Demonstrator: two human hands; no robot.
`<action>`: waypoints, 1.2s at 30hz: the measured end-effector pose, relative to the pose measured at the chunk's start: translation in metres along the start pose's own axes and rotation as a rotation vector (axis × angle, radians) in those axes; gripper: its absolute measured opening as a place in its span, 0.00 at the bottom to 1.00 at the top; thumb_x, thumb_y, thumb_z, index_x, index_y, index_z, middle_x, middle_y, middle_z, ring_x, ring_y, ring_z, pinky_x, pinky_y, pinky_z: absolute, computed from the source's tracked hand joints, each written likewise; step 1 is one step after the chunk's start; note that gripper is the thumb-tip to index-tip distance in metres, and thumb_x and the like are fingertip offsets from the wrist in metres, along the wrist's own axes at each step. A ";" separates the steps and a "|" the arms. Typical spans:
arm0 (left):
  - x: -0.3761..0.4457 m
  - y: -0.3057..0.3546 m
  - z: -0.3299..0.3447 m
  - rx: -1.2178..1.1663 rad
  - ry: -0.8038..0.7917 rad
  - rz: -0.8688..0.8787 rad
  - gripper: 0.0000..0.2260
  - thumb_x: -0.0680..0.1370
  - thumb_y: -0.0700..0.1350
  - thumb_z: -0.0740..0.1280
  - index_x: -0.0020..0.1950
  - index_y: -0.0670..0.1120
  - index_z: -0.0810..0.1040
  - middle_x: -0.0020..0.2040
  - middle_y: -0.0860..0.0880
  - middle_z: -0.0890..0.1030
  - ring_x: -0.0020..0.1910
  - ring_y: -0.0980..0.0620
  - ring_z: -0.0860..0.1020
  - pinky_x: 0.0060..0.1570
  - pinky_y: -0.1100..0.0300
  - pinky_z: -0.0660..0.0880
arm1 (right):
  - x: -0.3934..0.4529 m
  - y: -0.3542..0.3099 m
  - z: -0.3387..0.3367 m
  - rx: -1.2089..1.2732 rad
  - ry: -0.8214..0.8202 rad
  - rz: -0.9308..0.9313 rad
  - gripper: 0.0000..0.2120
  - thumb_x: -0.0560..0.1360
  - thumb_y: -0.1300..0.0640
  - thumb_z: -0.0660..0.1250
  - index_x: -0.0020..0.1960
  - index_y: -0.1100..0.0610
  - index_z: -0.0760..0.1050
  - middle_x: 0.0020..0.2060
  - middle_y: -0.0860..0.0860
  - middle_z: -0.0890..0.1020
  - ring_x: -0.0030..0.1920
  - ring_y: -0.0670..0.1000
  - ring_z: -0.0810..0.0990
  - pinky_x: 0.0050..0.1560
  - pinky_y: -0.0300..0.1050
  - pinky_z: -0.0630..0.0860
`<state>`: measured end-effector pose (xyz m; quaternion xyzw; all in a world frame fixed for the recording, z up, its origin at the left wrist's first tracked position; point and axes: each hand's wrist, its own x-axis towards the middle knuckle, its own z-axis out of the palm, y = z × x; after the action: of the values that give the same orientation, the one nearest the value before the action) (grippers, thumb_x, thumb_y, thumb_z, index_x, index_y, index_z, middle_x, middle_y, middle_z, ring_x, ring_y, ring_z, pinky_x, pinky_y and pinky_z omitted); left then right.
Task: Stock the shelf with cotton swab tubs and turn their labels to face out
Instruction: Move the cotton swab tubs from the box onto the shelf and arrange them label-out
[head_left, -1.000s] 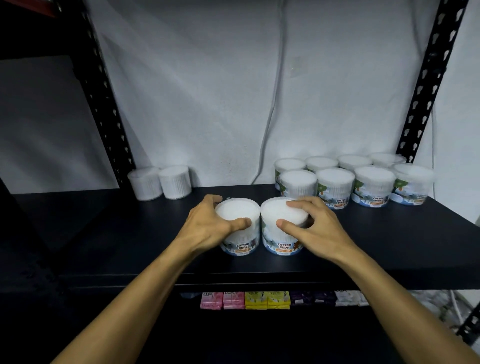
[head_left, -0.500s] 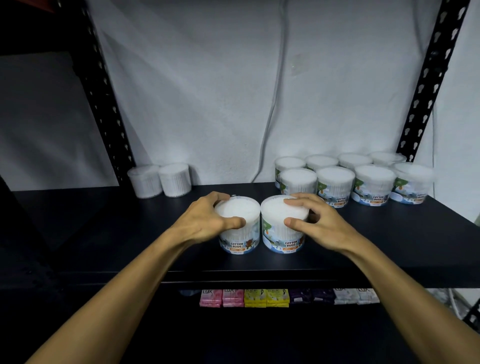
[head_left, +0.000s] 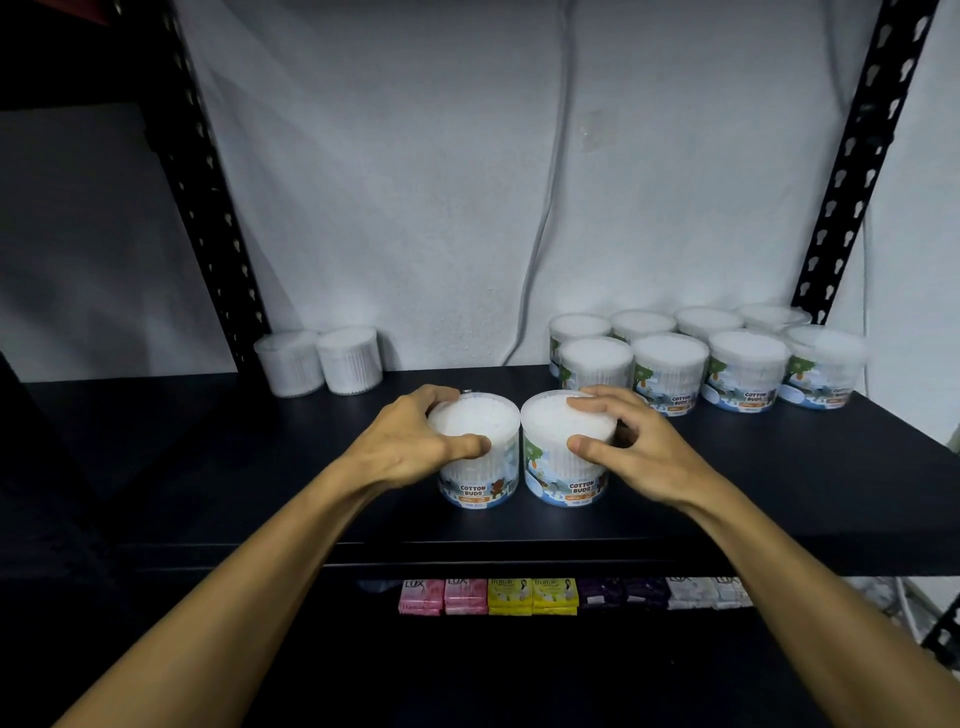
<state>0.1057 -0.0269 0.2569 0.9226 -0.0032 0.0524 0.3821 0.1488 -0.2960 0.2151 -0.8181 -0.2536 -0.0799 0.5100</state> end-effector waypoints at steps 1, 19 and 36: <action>0.000 0.000 0.000 0.002 0.001 0.000 0.40 0.57 0.64 0.74 0.68 0.55 0.72 0.61 0.56 0.77 0.58 0.54 0.77 0.60 0.53 0.76 | 0.000 0.000 0.000 0.007 -0.001 0.005 0.19 0.69 0.52 0.75 0.58 0.46 0.77 0.62 0.42 0.71 0.65 0.42 0.69 0.70 0.45 0.65; -0.001 0.000 -0.004 -0.009 -0.057 0.036 0.42 0.64 0.62 0.76 0.74 0.53 0.64 0.67 0.53 0.73 0.63 0.52 0.74 0.64 0.53 0.72 | -0.004 -0.009 -0.006 -0.016 -0.084 0.051 0.25 0.69 0.45 0.72 0.65 0.46 0.73 0.66 0.41 0.68 0.68 0.40 0.65 0.72 0.49 0.62; -0.035 -0.016 0.019 -0.011 0.111 0.155 0.28 0.71 0.49 0.77 0.70 0.56 0.74 0.61 0.50 0.81 0.56 0.61 0.80 0.51 0.78 0.70 | -0.035 -0.005 0.017 -0.270 0.179 0.047 0.27 0.71 0.50 0.73 0.68 0.44 0.70 0.57 0.49 0.71 0.55 0.49 0.74 0.57 0.48 0.77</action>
<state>0.0738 -0.0303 0.2284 0.9131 -0.0538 0.1328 0.3818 0.1143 -0.2909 0.1969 -0.8745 -0.1750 -0.1740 0.4175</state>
